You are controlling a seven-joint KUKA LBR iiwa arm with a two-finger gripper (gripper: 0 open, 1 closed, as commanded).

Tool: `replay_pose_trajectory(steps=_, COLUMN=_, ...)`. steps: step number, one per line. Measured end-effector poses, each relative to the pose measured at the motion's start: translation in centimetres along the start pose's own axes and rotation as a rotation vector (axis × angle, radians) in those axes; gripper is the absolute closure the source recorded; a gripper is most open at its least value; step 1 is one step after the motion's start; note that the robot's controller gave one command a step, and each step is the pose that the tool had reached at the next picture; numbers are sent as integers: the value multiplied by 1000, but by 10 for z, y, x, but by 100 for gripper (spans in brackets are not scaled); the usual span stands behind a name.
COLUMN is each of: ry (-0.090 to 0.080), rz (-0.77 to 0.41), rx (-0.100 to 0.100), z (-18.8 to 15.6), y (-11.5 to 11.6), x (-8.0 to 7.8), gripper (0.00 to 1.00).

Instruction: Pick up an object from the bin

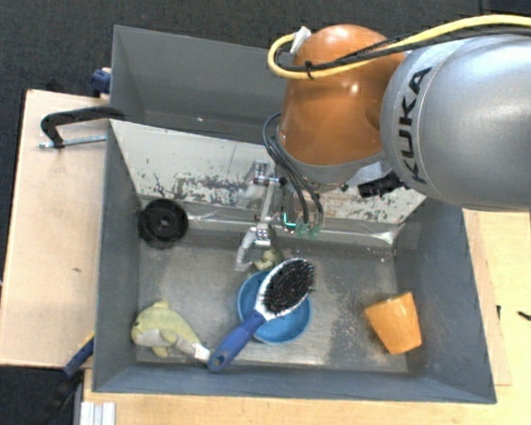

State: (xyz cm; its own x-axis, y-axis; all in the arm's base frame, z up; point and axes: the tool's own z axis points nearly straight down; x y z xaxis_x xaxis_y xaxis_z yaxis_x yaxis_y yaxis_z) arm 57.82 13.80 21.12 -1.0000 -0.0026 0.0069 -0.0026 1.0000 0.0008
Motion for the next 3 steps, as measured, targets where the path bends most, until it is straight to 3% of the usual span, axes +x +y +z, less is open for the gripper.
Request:
replay_pose_trajectory(steps=1, ry=-17, rz=33, rx=-4, z=119, y=-79, x=-2, gripper=0)
replay_pose_trajectory(steps=2, ry=-26, rz=30, rx=-4, z=114, y=-77, x=-4, gripper=100)
replay_pose_trajectory(steps=3, ry=-20, rz=-33, rx=1, z=-51, y=-101, x=-8, gripper=100)
